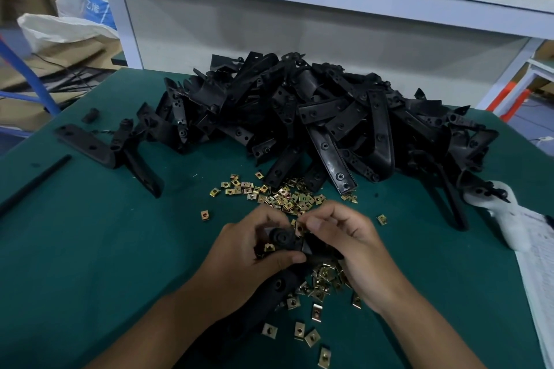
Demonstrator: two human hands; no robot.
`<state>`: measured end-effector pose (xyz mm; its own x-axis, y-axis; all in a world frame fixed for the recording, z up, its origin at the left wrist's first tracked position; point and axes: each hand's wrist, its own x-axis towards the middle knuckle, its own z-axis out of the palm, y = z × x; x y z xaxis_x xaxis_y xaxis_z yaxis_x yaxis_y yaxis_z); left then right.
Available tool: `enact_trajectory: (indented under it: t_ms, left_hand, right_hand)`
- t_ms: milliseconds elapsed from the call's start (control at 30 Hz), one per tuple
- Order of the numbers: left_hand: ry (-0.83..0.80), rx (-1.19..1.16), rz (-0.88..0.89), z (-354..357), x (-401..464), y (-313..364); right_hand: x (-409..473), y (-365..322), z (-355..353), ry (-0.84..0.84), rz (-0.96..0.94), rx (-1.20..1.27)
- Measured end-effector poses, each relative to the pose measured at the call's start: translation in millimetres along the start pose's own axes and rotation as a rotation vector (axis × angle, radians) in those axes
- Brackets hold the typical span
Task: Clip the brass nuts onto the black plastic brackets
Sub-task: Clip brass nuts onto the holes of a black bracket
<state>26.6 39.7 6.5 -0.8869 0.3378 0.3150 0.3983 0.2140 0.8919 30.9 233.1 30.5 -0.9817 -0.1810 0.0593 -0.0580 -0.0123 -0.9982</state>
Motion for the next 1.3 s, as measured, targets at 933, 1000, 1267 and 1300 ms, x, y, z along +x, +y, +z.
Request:
enact_trajectory:
  t_ms: [933,1000,1267,1300]
  left_hand:
    - [0.158,-0.6,-0.243,-5.9,11.7,0.8]
    - [0.16,-0.649,-0.263,-6.2,11.6,0.1]
    - [0.152,-0.649,-0.258,-5.2,11.6,-0.1]
    - [0.151,-0.646,-0.256,-5.1,11.5,-0.8]
  right_hand:
    - [18.3,8.1,-23.0,0.23,0.319,0.725]
    - [17.7,8.0,-25.2,0.163,0.301,0.711]
    - [17.5,8.7,-27.6,0.1,0.32,0.607]
    - [17.0,8.1,-27.4,0.087,0.313,0.6]
